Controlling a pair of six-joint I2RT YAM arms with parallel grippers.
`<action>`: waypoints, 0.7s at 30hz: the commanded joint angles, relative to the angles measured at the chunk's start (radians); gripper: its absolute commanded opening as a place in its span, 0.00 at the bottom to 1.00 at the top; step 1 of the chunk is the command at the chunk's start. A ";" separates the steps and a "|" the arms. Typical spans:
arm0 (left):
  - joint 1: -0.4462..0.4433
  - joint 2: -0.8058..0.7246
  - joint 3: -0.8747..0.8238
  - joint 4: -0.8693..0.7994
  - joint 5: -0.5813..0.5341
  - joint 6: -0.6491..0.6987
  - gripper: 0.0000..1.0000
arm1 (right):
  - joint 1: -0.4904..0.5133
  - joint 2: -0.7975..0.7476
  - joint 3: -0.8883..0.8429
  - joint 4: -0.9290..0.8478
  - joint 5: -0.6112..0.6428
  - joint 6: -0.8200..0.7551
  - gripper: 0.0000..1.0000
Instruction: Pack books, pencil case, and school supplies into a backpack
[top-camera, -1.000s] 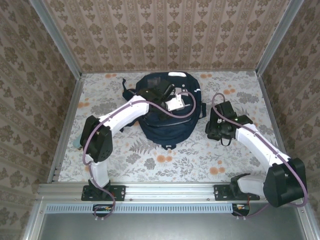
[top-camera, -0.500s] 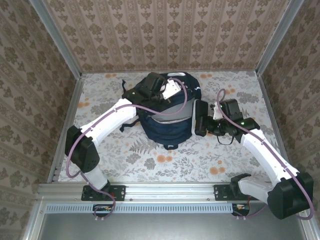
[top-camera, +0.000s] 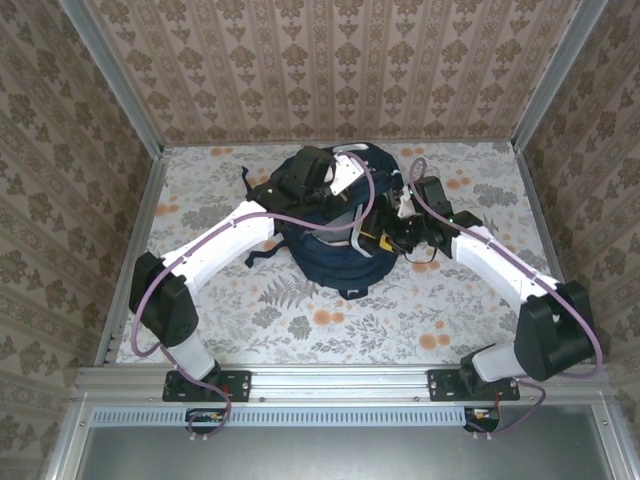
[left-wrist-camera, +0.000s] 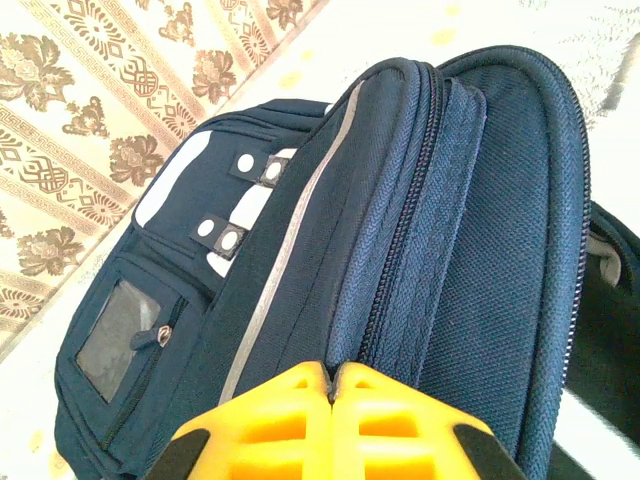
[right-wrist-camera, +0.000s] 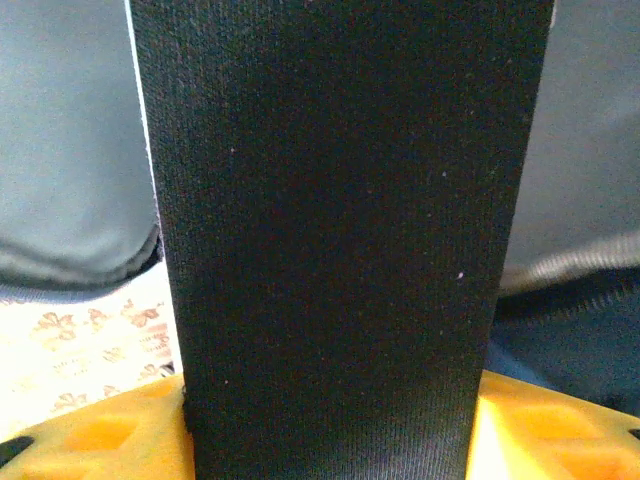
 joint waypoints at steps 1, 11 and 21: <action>-0.013 -0.069 0.035 0.145 0.025 -0.061 0.00 | 0.009 0.055 0.079 0.164 -0.029 0.125 0.63; -0.014 -0.041 0.054 0.140 0.007 -0.102 0.00 | 0.006 0.094 0.097 0.219 0.014 0.150 0.91; -0.015 -0.021 0.054 0.131 0.054 -0.116 0.00 | 0.023 0.037 -0.002 0.117 0.148 0.102 0.54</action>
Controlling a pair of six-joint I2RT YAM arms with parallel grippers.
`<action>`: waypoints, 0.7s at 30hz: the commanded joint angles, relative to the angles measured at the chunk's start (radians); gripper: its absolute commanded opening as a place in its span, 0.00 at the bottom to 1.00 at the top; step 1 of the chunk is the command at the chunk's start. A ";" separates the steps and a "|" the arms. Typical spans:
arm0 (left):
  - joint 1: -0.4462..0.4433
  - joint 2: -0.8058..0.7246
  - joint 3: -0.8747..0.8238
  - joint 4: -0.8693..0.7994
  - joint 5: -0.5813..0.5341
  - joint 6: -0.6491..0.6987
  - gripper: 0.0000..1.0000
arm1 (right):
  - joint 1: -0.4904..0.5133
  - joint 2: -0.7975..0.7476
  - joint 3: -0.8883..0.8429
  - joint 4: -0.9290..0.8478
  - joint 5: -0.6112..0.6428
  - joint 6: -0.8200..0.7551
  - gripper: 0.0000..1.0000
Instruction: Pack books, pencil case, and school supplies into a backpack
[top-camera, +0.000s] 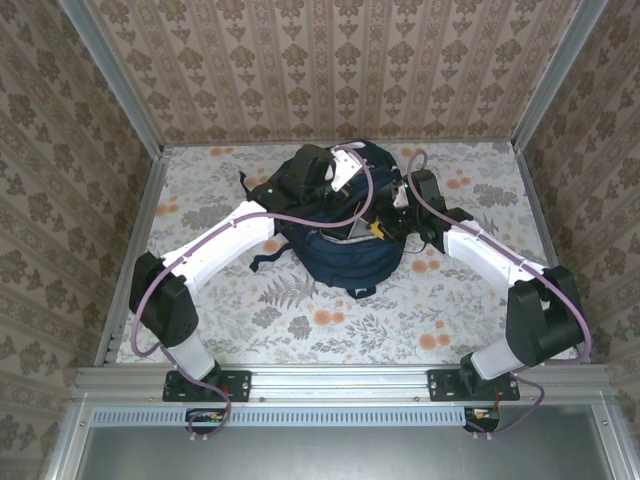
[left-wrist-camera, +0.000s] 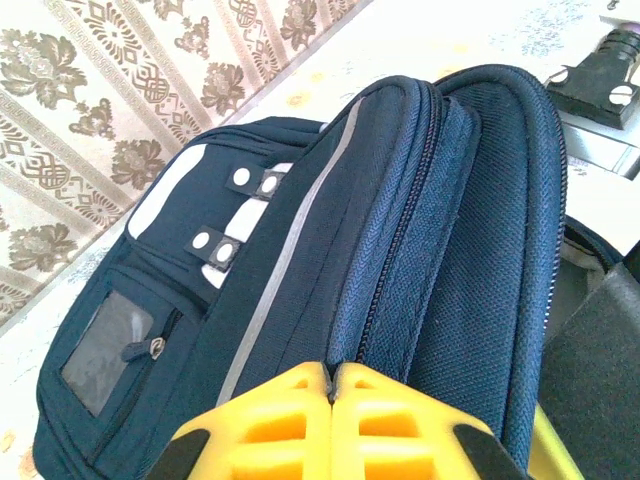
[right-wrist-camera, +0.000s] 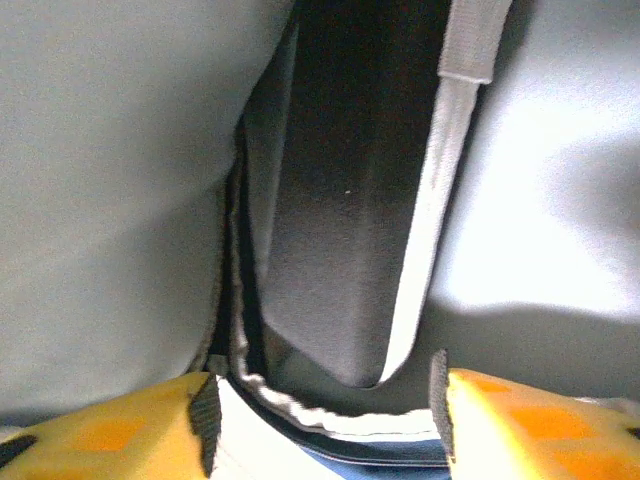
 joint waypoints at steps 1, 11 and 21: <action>-0.013 -0.019 0.054 0.095 0.058 -0.040 0.00 | 0.019 -0.004 -0.001 -0.039 0.099 -0.021 0.51; -0.014 0.000 0.060 0.084 0.091 -0.079 0.00 | 0.060 0.147 0.043 0.092 0.258 0.075 0.33; -0.014 0.013 0.055 0.084 0.124 -0.117 0.00 | 0.077 0.330 0.099 0.427 0.217 0.116 0.18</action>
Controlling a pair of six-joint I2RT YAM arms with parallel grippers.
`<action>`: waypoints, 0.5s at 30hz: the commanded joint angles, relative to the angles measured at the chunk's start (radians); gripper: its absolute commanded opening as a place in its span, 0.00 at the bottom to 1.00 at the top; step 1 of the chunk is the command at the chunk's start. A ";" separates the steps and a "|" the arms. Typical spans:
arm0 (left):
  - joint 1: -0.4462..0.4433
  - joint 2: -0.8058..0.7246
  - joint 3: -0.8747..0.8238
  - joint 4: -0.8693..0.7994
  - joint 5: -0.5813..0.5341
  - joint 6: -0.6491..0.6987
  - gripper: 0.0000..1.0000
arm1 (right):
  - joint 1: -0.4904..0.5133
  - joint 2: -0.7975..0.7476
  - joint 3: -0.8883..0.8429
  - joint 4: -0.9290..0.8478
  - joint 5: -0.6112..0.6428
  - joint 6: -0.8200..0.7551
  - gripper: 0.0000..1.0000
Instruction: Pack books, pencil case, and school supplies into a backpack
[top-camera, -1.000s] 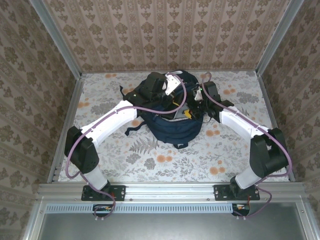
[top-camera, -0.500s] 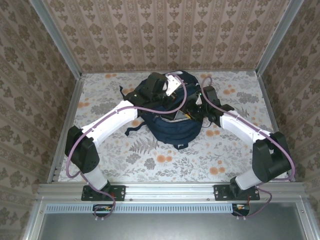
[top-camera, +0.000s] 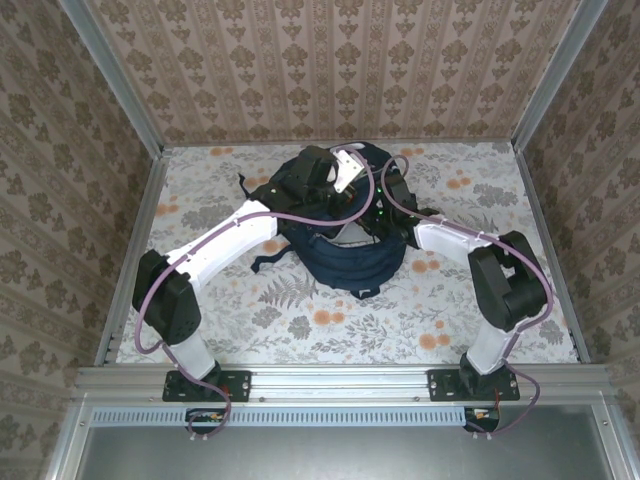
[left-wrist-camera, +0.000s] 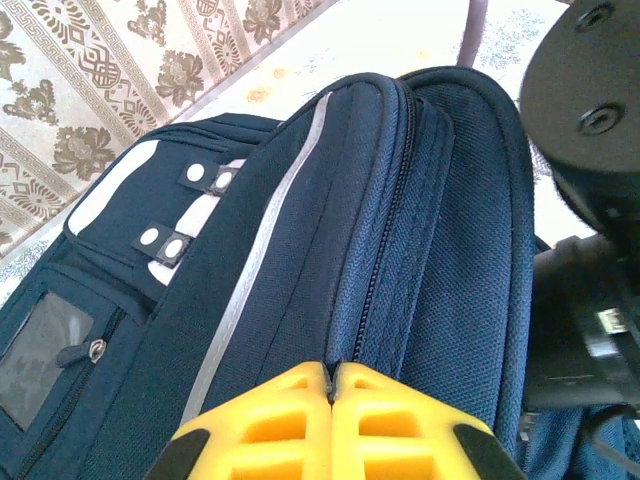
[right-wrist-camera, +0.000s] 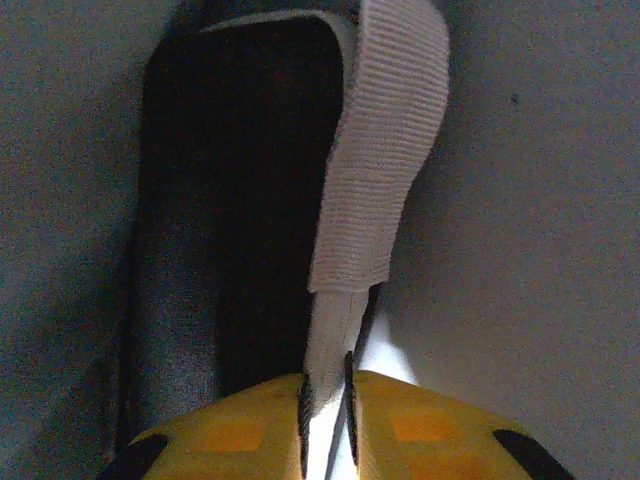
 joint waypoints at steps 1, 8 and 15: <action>-0.010 -0.008 0.054 0.082 0.055 -0.046 0.00 | 0.006 0.070 0.059 0.211 -0.032 0.013 0.17; -0.005 0.016 0.076 0.071 0.090 -0.081 0.00 | -0.022 -0.049 -0.036 0.204 -0.047 0.002 0.22; -0.004 0.076 0.124 0.070 0.149 -0.103 0.00 | -0.096 -0.368 -0.309 0.098 -0.028 0.005 0.28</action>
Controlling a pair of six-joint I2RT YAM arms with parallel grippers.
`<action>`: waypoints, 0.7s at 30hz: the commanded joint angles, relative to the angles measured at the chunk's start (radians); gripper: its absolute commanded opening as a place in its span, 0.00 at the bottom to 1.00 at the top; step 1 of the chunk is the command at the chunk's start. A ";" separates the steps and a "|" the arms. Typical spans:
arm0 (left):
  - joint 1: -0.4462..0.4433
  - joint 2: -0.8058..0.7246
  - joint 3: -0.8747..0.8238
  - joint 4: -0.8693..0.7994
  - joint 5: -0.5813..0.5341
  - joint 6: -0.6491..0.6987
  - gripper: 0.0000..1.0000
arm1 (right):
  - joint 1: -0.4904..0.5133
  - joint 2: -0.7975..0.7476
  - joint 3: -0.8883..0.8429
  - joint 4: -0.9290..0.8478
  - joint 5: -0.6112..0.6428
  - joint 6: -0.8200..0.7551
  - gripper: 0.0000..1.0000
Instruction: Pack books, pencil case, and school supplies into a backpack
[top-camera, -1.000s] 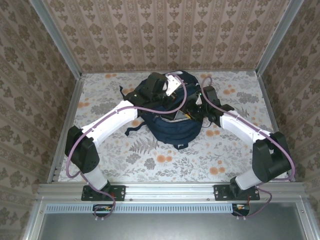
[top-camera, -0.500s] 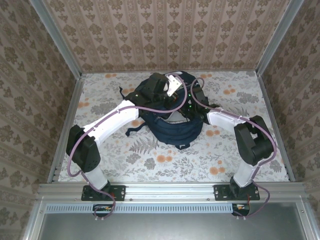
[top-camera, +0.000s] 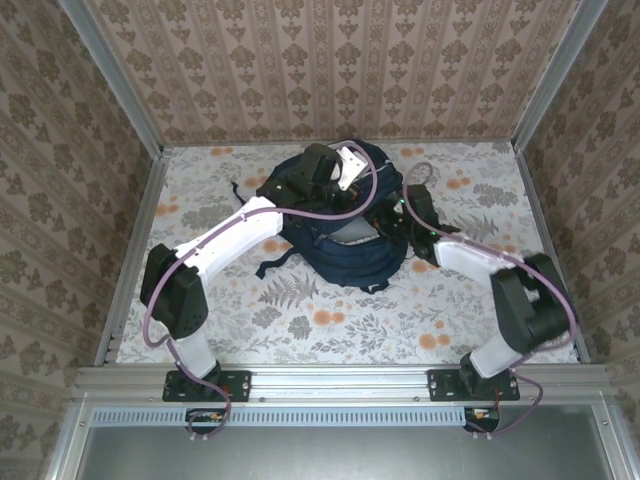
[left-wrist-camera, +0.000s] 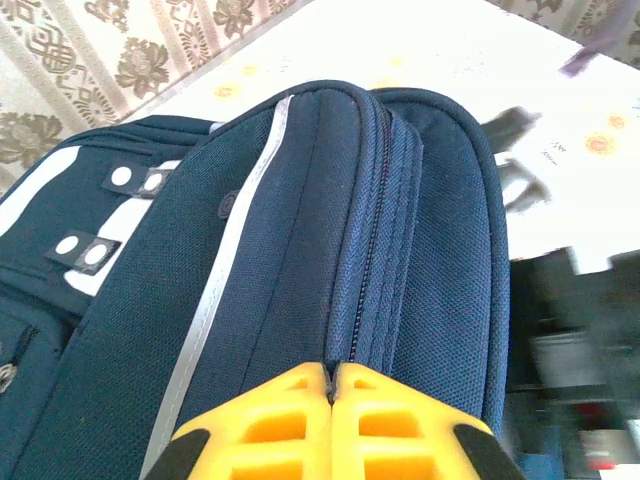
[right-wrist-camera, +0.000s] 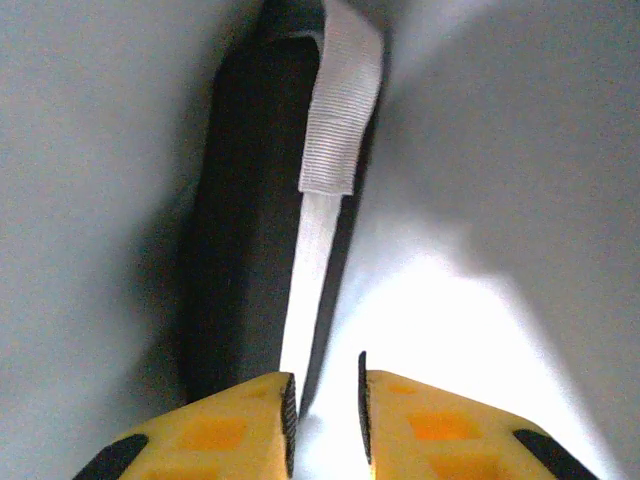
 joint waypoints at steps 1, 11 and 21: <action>-0.011 0.025 0.084 0.073 0.083 -0.038 0.00 | -0.025 -0.174 -0.072 -0.094 0.027 -0.015 0.31; -0.016 0.178 0.236 0.059 0.151 -0.088 0.00 | 0.052 -0.456 -0.040 -0.746 0.365 -0.209 0.44; 0.091 0.097 0.133 -0.020 0.058 -0.394 0.67 | 0.271 -0.362 0.085 -0.804 0.523 -0.294 0.58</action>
